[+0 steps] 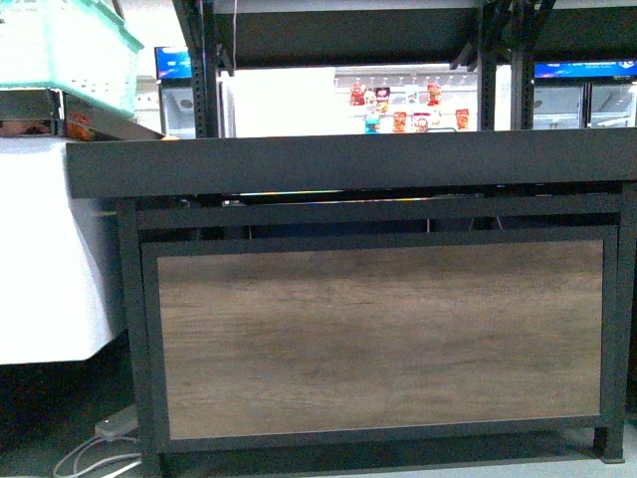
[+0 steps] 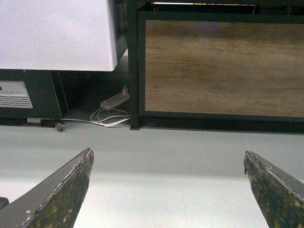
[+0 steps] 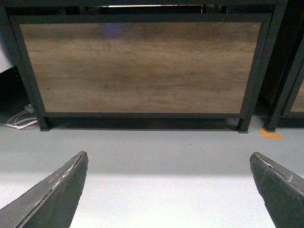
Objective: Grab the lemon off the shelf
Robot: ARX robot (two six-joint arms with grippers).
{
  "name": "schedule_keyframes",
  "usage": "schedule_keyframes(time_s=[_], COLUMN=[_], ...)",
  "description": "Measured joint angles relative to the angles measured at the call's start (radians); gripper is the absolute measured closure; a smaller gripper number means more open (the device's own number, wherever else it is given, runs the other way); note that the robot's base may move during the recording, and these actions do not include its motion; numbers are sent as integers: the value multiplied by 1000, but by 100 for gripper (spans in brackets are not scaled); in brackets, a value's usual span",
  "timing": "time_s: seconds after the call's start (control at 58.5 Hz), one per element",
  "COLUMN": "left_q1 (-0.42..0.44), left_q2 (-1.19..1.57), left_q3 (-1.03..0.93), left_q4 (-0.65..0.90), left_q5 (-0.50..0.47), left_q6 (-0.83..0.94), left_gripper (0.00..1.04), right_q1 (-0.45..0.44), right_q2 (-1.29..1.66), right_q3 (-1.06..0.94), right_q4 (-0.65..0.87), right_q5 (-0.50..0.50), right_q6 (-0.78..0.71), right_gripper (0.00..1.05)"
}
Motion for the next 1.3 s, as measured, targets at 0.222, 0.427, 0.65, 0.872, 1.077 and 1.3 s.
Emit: schedule_keyframes(time_s=[0.222, 0.427, 0.65, 0.872, 1.077, 1.3], left_q1=[0, 0, 0, 0, 0, 0], left_q2=[0, 0, 0, 0, 0, 0], left_q3=[0, 0, 0, 0, 0, 0], left_q4=[0, 0, 0, 0, 0, 0], left_q5=[0, 0, 0, 0, 0, 0], left_q6=[0, 0, 0, 0, 0, 0], left_gripper=[8, 8, 8, 8, 8, 8], right_q1=[0, 0, 0, 0, 0, 0], right_q2=[0, 0, 0, 0, 0, 0], right_q3=[0, 0, 0, 0, 0, 0], right_q4=[0, 0, 0, 0, 0, 0], right_q5=[0, 0, 0, 0, 0, 0], right_q6=[0, 0, 0, 0, 0, 0], right_gripper=[2, 2, 2, 2, 2, 2])
